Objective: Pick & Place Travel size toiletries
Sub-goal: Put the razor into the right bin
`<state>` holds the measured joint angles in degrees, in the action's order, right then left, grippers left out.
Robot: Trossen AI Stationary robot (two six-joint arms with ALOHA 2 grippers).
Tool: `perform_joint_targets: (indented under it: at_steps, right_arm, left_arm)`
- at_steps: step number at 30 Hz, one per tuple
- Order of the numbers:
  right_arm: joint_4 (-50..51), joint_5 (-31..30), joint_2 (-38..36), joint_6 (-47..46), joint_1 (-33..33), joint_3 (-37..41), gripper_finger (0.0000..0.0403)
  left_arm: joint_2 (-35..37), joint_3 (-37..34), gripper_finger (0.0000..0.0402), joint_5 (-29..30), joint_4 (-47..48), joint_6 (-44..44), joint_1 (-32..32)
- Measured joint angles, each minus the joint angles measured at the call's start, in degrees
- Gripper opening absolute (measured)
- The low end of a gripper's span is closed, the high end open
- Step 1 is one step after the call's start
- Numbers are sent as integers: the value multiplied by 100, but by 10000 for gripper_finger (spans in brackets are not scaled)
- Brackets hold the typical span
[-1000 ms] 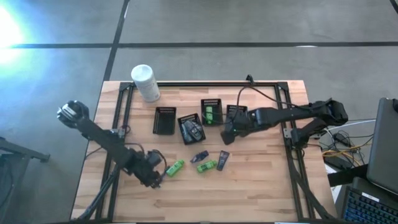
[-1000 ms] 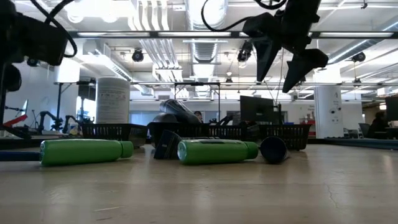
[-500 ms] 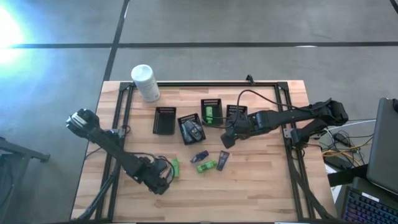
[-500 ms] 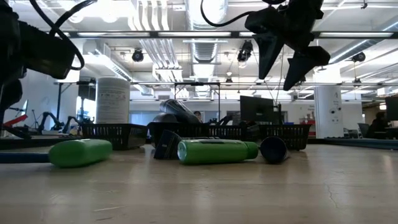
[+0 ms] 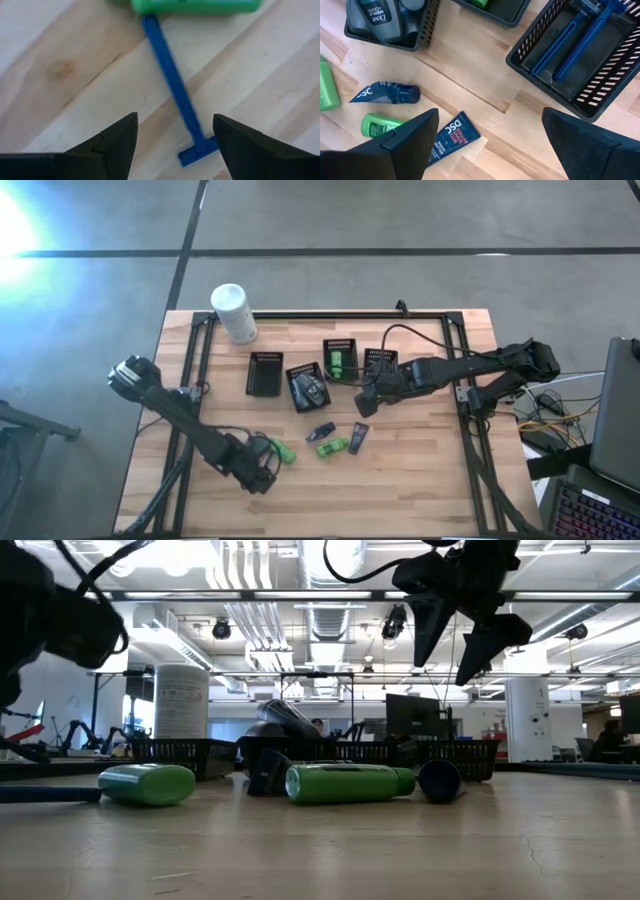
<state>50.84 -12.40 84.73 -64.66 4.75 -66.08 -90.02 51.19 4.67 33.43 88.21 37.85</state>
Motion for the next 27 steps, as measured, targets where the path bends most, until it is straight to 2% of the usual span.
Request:
perform_joint_targets:
  at_steps: [6,11,14,17,27]
  right_arm:
    - [-3,-24,0,-32,0,5,357]
    - [-5,-30,0,-33,0,9,343]
    - [-4,-44,0,-31,0,9,333]
    - [-4,-43,0,-32,0,9,323]
    - [-6,-83,0,-32,0,11,292]
  left_arm:
    - [-209,0,262,-59,-190,230,0]
    - [-379,18,259,-125,-199,27,0]
    - [-437,20,244,-161,-185,17,0]
    - [-443,25,212,-172,-111,-89,0]
    - [-446,18,65,-96,168,-311,0]
